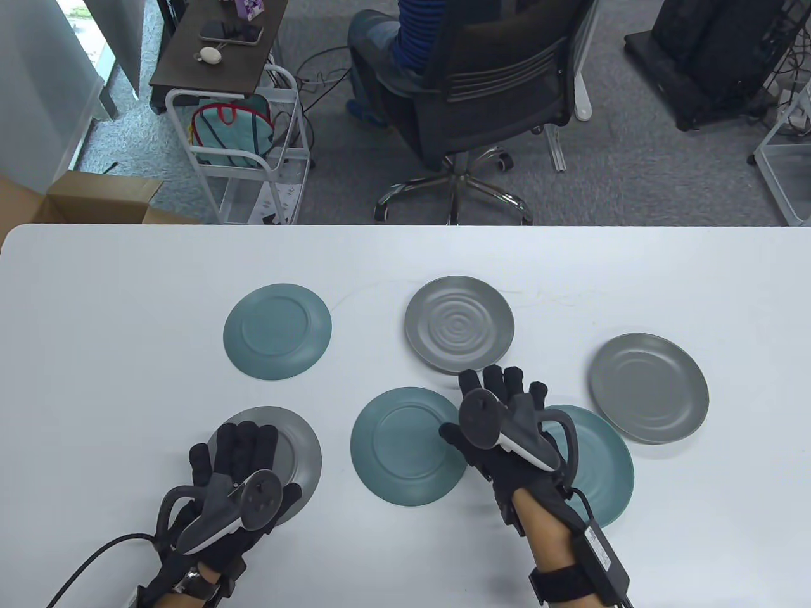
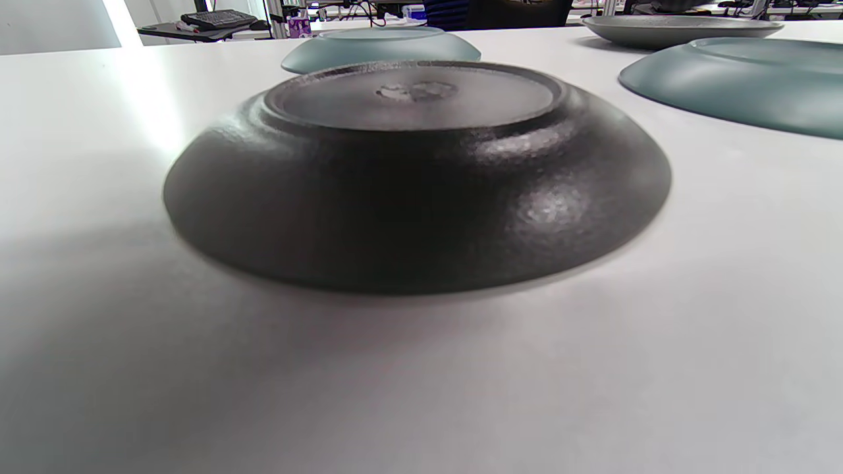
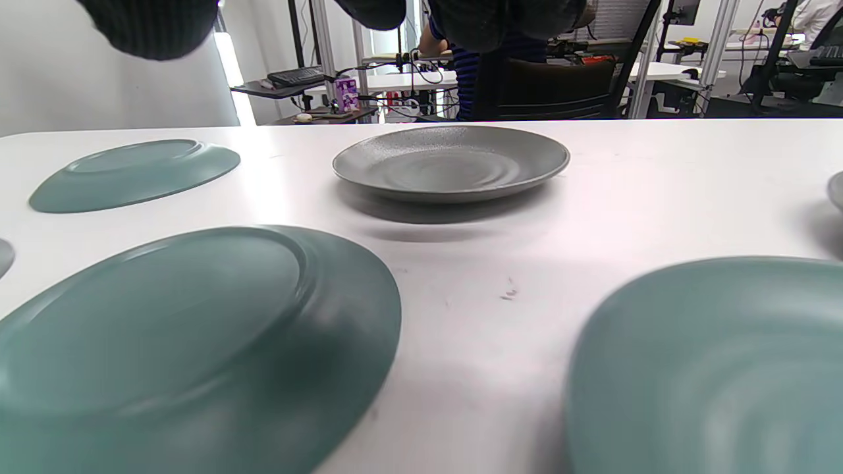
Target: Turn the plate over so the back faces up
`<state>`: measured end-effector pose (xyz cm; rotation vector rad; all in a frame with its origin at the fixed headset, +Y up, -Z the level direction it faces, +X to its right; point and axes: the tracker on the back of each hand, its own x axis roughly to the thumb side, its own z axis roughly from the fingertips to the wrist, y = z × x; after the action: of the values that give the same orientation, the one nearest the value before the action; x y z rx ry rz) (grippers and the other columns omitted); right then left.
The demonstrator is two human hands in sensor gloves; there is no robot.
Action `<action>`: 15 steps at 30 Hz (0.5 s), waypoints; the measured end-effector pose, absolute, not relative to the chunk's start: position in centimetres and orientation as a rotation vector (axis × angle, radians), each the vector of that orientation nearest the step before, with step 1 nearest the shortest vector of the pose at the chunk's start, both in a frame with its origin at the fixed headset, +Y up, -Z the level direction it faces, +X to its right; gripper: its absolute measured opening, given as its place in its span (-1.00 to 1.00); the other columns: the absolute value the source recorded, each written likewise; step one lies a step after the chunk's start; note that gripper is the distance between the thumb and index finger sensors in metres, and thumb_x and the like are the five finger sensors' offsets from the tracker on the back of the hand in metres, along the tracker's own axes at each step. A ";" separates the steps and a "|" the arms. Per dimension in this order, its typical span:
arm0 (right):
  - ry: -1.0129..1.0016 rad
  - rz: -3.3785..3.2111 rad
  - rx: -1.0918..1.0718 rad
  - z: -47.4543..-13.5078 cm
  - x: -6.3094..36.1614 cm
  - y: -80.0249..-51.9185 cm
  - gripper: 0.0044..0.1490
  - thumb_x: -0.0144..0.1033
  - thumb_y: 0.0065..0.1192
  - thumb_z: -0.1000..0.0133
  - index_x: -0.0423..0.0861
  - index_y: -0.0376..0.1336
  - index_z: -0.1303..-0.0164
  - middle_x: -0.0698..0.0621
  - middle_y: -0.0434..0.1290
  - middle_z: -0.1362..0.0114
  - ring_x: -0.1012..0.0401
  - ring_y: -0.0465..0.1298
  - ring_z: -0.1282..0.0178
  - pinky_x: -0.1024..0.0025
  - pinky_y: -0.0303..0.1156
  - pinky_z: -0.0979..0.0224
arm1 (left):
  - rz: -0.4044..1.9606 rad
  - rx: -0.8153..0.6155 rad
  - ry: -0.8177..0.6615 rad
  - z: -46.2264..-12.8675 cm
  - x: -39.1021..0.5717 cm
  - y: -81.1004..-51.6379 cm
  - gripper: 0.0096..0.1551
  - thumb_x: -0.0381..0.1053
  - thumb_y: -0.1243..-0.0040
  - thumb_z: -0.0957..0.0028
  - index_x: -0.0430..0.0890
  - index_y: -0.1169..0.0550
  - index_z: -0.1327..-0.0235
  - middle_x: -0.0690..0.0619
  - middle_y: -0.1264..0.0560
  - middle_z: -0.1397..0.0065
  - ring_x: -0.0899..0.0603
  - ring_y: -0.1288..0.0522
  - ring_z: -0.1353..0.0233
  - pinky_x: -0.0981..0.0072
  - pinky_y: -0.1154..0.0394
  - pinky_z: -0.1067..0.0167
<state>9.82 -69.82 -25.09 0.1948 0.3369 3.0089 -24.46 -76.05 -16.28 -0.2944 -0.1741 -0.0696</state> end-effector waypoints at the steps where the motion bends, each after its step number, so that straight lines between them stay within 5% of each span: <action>1: 0.338 3.013 0.192 -26.2 9.2 -69.8 0.10 0.29 0.00 -0.10 -0.03 -0.20 -0.72 -0.25 -0.12 -0.78 -0.25 -0.13 -0.75 -0.40 -0.26 -0.62 | -0.073 -0.295 -0.175 -16.3 -24.5 -76.0 0.12 0.53 0.27 -0.19 -0.10 0.22 -0.75 -0.25 0.16 -0.76 -0.45 0.12 -0.78 -0.50 0.13 -0.51; 15: 0.399 2.972 -0.166 -36.7 7.4 -73.1 0.08 0.30 0.01 -0.07 0.00 -0.17 -0.70 -0.20 -0.05 -0.78 -0.21 -0.05 -0.75 -0.35 -0.13 -0.65 | -0.074 -0.283 -0.163 -16.2 -24.8 -75.6 0.12 0.53 0.27 -0.19 -0.10 0.23 -0.74 -0.25 0.17 -0.75 -0.45 0.13 -0.78 -0.50 0.14 -0.51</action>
<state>7.42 -73.10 -36.71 -0.1662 0.3990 2.9717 -24.76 -75.64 -16.20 -0.2832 -0.1631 -0.0741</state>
